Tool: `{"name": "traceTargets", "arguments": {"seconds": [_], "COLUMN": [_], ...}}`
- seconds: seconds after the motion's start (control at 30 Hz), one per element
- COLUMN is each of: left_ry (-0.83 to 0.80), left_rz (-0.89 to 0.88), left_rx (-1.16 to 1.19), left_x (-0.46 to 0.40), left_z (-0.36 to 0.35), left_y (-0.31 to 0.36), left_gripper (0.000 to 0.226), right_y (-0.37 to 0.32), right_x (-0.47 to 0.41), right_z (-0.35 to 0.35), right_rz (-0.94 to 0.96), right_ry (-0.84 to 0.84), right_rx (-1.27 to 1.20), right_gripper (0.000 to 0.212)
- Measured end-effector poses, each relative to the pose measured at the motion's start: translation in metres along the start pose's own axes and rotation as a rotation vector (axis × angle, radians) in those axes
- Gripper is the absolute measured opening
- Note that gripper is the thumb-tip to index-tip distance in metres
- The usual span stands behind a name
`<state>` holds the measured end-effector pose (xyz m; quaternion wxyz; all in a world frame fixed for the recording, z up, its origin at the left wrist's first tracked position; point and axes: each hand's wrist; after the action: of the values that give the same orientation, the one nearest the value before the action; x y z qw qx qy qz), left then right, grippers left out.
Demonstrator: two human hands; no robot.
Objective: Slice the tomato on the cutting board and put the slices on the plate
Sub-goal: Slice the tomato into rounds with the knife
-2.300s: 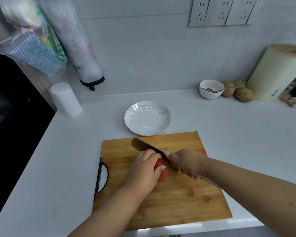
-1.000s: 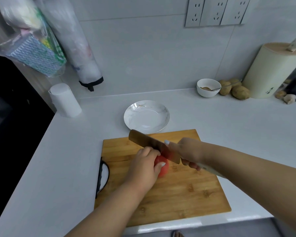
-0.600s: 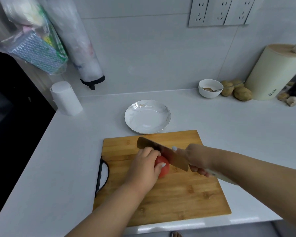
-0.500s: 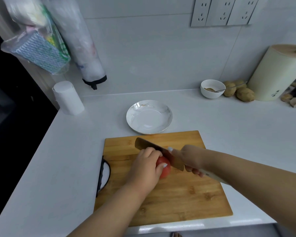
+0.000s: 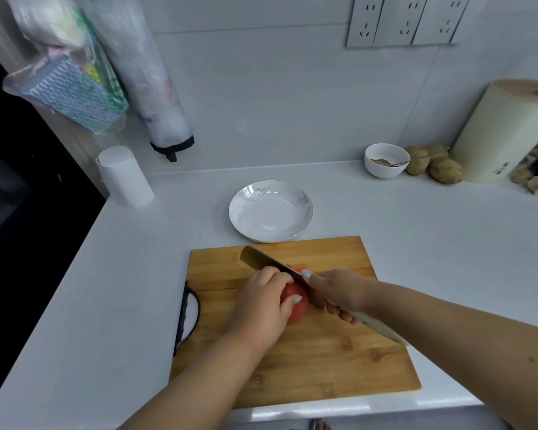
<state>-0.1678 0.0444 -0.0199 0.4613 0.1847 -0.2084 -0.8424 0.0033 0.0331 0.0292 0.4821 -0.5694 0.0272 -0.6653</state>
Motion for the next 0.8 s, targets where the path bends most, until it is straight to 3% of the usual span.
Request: {"name": "traceTargets", "arguments": {"seconds": [0.07,0.3,0.8], "left_ry": [-0.004,-0.001,-0.029], "left_rz": [0.007,0.034,0.04], "left_rx": [0.001,0.008,-0.013], "left_x": [0.001,0.002,0.0], "left_z": [0.0,0.003,0.006], "left_y": [0.0,0.002,0.003], "left_gripper": [0.028,0.025,0.029], "right_y": [0.0,-0.004,0.004], "right_x": [0.001,0.023,0.067], "right_z": [0.0,0.011,0.028], "right_rz": [-0.008,0.0,0.013], "right_ry": [-0.009,0.054,0.072], "right_rx": [0.02,0.041,0.041], "right_gripper": [0.071,0.063,0.069]}}
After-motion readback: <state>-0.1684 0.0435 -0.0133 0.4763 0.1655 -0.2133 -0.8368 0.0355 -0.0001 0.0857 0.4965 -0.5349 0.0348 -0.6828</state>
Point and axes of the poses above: each hand's wrist, its own x-axis away from the middle knuckle, its own z-axis out of the back of the hand, y = z × x, and after that the axes turned 7 degrees about -y, right-handed
